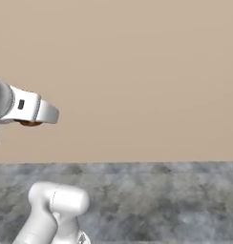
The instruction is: Gather the mushroom and bell pepper from the fridge and place them on a tray on the dining counter. Then gather the fishs from the fridge and place them on the other tray.
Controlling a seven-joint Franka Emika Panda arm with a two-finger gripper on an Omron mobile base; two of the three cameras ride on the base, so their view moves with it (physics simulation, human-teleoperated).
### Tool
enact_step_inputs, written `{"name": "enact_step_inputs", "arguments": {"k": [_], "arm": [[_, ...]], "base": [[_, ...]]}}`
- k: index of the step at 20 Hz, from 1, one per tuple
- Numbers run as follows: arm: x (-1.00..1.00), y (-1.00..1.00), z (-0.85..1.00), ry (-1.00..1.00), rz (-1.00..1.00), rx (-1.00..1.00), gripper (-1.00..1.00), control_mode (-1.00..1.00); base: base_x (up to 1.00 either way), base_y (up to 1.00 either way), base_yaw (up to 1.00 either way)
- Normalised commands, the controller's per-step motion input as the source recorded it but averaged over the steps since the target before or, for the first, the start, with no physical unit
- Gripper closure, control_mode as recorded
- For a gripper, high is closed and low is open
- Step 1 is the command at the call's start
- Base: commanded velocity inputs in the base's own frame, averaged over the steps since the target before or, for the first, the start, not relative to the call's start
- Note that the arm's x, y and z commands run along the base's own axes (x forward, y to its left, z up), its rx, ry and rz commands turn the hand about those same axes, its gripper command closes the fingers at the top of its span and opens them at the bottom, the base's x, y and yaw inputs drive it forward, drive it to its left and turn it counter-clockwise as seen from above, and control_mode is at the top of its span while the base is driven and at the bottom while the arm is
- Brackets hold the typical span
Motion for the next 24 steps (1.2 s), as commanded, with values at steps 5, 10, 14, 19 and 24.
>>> {"name": "enact_step_inputs", "arguments": {"k": [5,10,14,19,24], "arm": [[0.0,0.0,0.0,0.0,0.0,0.0,1.0,1.0],[0.0,0.0,0.0,0.0,0.0,0.0,1.0,1.0],[0.0,0.0,0.0,0.0,0.0,0.0,1.0,1.0],[0.0,0.0,0.0,0.0,0.0,0.0,1.0,1.0],[0.0,0.0,0.0,0.0,0.0,0.0,1.0,1.0]], "base": [[0.55,0.54,-0.64],[0.53,0.69,-0.67],[0.58,0.77,-0.66],[0.59,0.8,-0.65],[0.7,0.81,-0.61]]}}
